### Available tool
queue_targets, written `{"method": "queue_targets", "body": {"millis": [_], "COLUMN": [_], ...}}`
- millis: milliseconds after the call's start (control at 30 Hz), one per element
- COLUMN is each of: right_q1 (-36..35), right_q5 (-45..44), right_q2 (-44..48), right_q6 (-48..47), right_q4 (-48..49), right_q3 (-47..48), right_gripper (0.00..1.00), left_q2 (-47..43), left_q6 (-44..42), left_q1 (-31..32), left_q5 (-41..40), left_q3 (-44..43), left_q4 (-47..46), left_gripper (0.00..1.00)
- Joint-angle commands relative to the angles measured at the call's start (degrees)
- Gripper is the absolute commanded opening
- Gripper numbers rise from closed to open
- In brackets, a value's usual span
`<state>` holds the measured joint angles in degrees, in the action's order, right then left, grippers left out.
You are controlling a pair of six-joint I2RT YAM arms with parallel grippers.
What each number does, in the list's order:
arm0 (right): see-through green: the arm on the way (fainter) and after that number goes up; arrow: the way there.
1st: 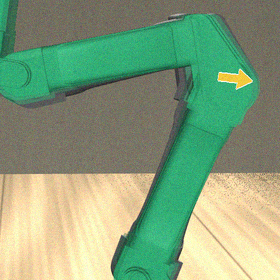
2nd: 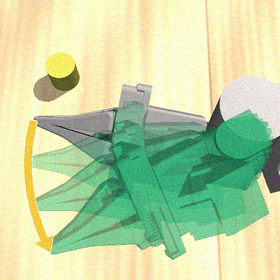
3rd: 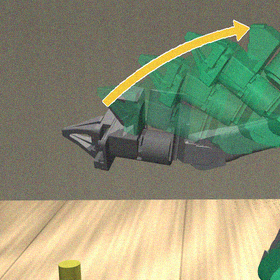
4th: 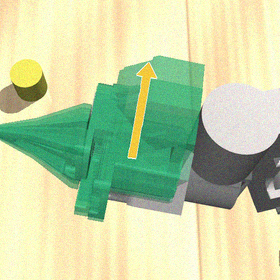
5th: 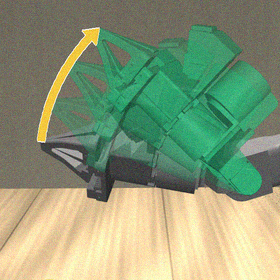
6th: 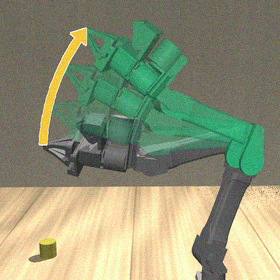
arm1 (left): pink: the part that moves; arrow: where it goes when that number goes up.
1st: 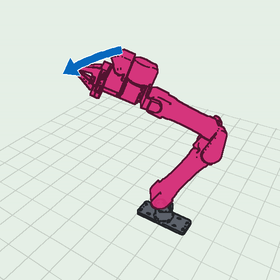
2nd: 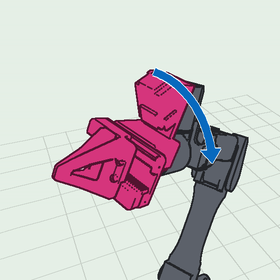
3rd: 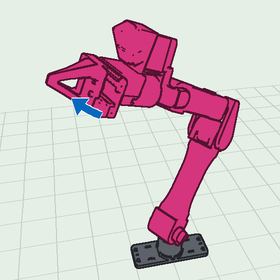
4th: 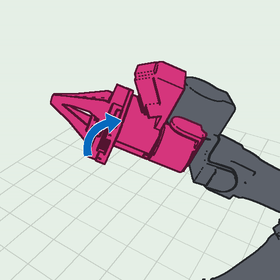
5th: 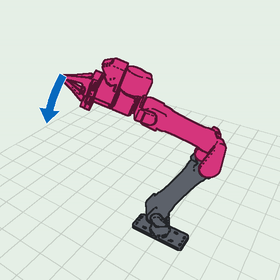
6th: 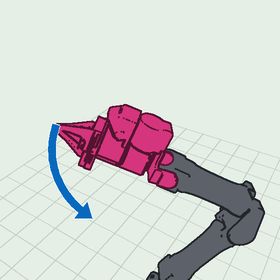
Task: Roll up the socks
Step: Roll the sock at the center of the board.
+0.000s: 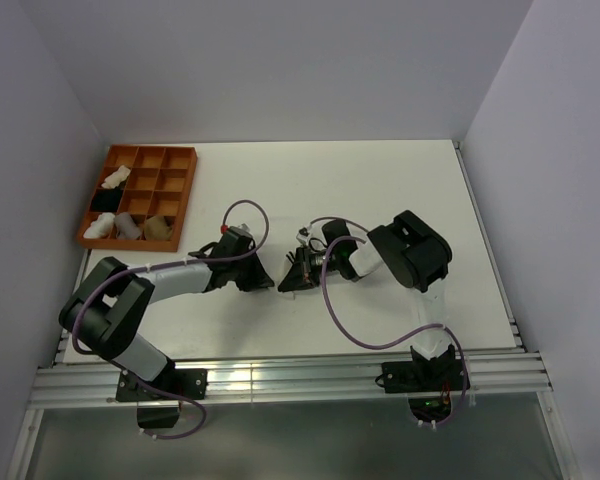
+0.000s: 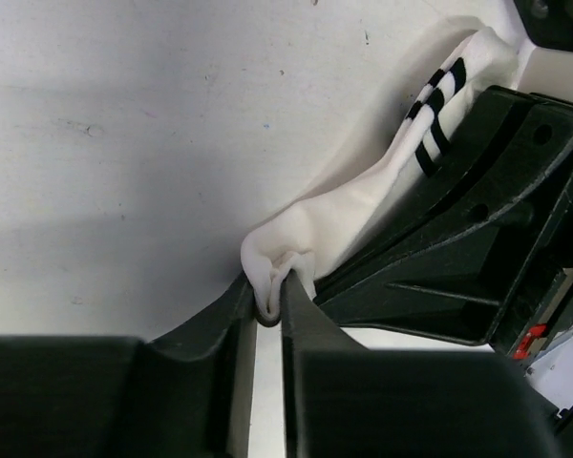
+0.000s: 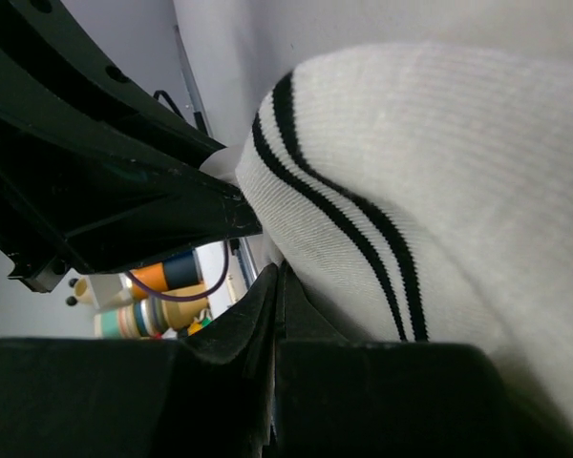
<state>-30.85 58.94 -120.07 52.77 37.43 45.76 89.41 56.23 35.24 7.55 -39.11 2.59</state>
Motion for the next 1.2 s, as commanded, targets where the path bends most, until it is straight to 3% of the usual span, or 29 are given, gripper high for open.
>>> {"method": "queue_targets", "body": {"millis": [0, 133, 333, 467, 633, 833, 1000, 1167], "right_q1": [0.27, -0.35, -2.02, -5.79, -13.87, -24.86, -32.68, -35.85], "right_q5": [-4.79, -8.39, -18.66, -30.96, -48.17, -64.09, -72.64, -77.04], "right_q2": [1.50, 5.01, 14.85, 24.43, 32.34, 32.89, 29.99, 25.94], "right_q6": [-8.28, -13.47, -22.35, -29.03, -35.98, -42.04, -46.70, -48.55], "right_q4": [-8.85, -15.35, -22.47, -27.23, -26.62, -25.39, -26.18, -26.88], "right_q3": [0.21, 0.65, -0.49, -1.20, -3.39, -2.96, -0.24, 1.70], "right_gripper": [0.00, 0.05, 0.20, 0.31, 0.34, 0.42, 0.43, 0.41], "left_q2": [2.97, 2.53, 1.21, 0.95, 1.82, 2.70, 3.23, 3.41], "left_q6": [-2.44, -3.14, -4.02, -4.72, -5.25, -5.95, -6.57, -6.74], "left_q1": [0.18, 0.18, 0.26, 0.61, 0.79, 0.79, 0.79, 0.70], "left_q5": [-5.35, -6.76, -7.29, -8.96, -8.43, -8.08, -8.08, -7.11], "left_q3": [0.00, -0.87, -2.98, -4.92, -7.47, -9.40, -10.63, -10.99], "left_q4": [6.81, 9.53, 14.28, 16.83, 18.85, 21.05, 22.11, 22.28], "left_gripper": [0.14, 0.03, 0.00, 0.00, 0.00, 0.01, 0.00, 0.00]}}
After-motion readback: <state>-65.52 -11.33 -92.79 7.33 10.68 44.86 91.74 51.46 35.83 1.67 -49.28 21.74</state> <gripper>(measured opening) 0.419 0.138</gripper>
